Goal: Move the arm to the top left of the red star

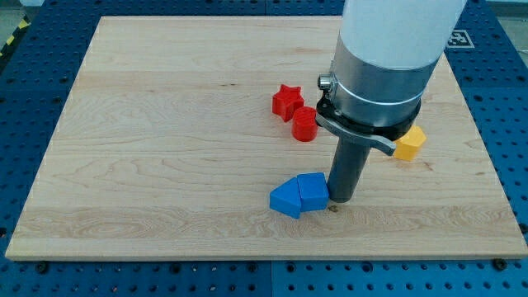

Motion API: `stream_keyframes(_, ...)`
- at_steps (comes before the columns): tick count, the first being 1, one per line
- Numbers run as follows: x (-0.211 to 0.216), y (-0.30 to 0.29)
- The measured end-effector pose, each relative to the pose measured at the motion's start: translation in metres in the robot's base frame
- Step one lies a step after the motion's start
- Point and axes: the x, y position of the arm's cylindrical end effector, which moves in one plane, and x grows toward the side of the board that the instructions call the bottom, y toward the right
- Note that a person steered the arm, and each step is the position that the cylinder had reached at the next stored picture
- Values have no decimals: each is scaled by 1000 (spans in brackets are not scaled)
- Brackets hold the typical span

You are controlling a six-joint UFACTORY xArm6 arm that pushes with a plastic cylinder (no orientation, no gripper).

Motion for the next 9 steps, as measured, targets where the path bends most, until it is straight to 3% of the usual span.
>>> stream_keyframes(1,-16,4)
stream_keyframes(2,-59,-16)
stream_keyframes(4,-91,-165)
stream_keyframes(5,-129,-176)
stream_keyframes(7,-129,-176)
stream_keyframes(9,-192,-207)
